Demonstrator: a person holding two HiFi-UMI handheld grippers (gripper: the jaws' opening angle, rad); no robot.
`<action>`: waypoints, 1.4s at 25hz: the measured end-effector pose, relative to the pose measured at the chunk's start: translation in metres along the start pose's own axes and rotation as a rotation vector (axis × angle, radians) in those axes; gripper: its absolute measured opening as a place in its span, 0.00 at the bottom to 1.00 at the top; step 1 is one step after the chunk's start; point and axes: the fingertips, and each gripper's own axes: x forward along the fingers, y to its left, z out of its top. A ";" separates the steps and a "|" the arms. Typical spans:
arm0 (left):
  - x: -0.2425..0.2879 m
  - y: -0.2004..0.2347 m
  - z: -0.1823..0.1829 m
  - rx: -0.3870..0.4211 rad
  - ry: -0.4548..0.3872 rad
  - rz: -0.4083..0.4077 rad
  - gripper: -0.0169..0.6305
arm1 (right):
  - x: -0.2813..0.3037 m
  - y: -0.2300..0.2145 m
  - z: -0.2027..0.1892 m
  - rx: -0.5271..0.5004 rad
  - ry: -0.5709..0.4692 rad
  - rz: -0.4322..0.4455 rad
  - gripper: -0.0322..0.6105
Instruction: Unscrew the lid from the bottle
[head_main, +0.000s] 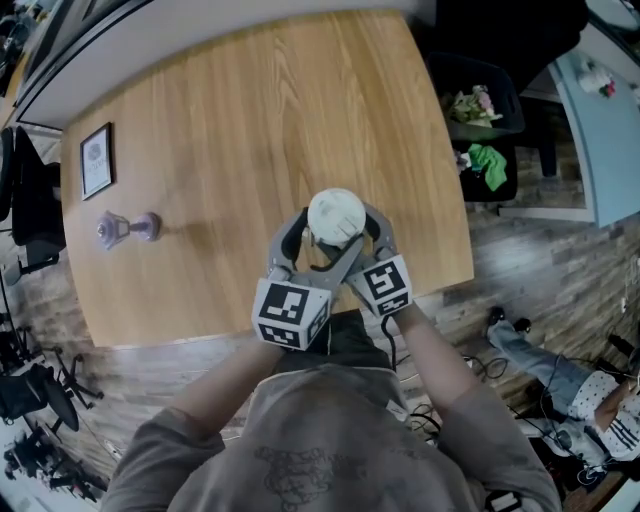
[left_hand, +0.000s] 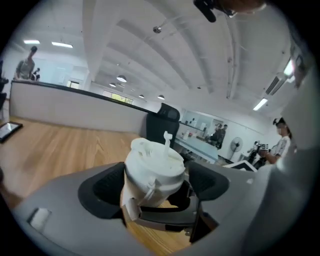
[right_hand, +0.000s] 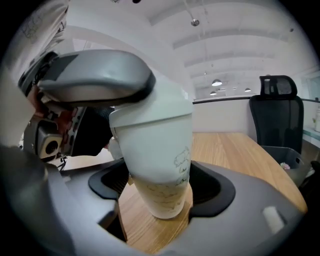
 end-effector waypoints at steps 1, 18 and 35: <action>-0.001 -0.002 -0.002 0.005 0.004 -0.059 0.68 | 0.000 0.000 0.000 0.000 0.000 0.000 0.65; -0.003 -0.013 -0.006 0.776 0.281 -0.913 0.71 | 0.000 0.001 0.000 -0.026 -0.001 0.004 0.65; 0.011 -0.014 0.012 0.380 0.058 -0.422 0.68 | 0.000 0.000 -0.002 -0.039 -0.001 -0.008 0.65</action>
